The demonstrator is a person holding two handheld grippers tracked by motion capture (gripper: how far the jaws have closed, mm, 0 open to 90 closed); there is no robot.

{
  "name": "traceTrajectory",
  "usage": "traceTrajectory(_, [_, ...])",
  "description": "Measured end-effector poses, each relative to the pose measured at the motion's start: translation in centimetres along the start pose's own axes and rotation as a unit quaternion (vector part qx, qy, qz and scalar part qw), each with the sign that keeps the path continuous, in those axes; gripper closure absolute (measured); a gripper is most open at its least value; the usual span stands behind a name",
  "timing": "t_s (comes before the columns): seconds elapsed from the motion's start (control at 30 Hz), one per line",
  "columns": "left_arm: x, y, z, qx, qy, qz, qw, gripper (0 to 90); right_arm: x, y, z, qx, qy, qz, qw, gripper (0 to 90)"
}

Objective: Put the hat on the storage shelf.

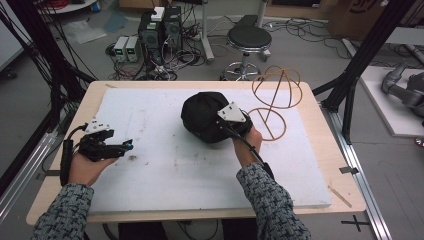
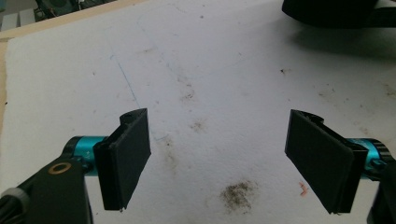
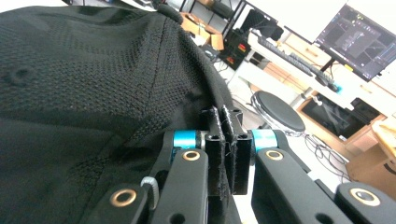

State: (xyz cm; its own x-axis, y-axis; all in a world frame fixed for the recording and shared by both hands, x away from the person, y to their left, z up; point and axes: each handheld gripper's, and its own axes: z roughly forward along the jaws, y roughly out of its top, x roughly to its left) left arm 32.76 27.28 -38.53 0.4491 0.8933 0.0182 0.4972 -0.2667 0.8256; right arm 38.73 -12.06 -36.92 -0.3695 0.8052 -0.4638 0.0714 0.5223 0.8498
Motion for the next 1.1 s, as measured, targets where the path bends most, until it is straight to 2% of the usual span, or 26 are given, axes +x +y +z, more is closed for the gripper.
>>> traceTrajectory(0.47, [0.1, 0.0, -0.3, -0.001, 0.003, 0.000, 1.0000, 22.6, -1.0, 1.3, -1.0, -0.033, 0.021, 0.004, 0.9992, 89.0])
traceTrajectory(0.67, [0.0, 0.0, -0.2, 0.000, 0.002, 0.000, 1.0000, 22.6, -2.5, 2.9, -1.5, -0.044, 0.027, 0.002, 0.9987, 89.0])
traceTrajectory(0.83, [-0.1, 0.0, -0.1, -0.002, 0.001, -0.002, 1.0000, 22.6, -3.7, 3.9, -1.9, -0.057, 0.031, 0.013, 0.9978, 89.0])
traceTrajectory(1.1, [-0.1, 0.2, -0.2, -0.004, 0.003, -0.002, 1.0000, 22.6, -5.4, 5.7, -2.5, -0.080, 0.037, 0.014, 0.9960, 88.9])
